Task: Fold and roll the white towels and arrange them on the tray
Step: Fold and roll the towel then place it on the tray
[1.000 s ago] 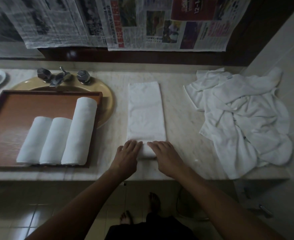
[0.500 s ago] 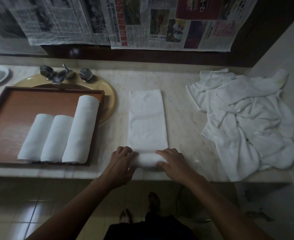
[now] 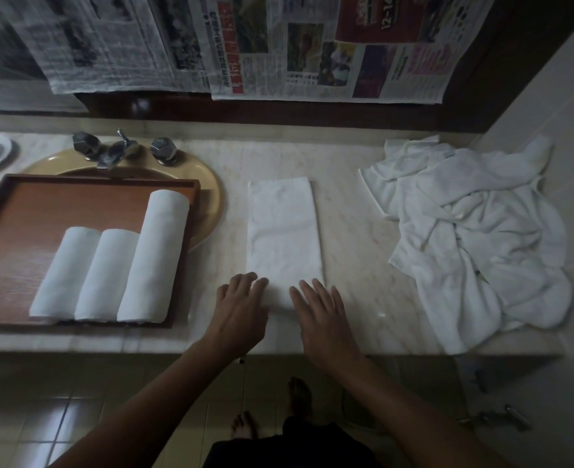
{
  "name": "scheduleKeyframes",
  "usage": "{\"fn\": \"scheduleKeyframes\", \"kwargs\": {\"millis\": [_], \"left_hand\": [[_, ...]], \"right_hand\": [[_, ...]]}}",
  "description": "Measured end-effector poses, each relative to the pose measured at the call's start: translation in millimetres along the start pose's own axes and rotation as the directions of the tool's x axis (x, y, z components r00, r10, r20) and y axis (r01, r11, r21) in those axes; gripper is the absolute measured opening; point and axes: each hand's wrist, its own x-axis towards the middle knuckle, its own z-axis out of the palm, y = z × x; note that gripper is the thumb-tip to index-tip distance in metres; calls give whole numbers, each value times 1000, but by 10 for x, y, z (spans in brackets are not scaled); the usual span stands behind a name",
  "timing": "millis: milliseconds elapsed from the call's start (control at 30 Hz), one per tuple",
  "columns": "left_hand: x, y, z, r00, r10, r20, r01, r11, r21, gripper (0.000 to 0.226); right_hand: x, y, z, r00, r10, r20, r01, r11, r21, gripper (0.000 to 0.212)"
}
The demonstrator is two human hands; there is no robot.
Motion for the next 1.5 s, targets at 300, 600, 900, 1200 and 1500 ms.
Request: {"fn": "scheduleKeyframes", "kwargs": {"millis": [300, 600, 900, 1200, 1500], "left_hand": [[171, -203, 106, 982, 124, 141, -130, 991, 34, 70], [-268, -216, 85, 972, 1, 235, 64, 961, -270, 68], [-8, -105, -72, 925, -229, 303, 346, 837, -424, 27], [14, -15, -41, 906, -365, 214, 423, 764, -487, 24], [-287, 62, 345, 996, 63, 61, -69, 993, 100, 92]], "right_hand": [[368, 216, -170, 984, -79, 162, 75, 997, 29, 69], [94, 97, -577, 926, 31, 377, -111, 975, 193, 56], [-9, -12, -319, 994, 55, 97, -66, 991, 115, 46], [-303, -243, 36, 998, 12, 66, -11, 1000, -11, 93], [140, -57, -10, 996, -8, 87, 8, 1000, 2, 77]]}}
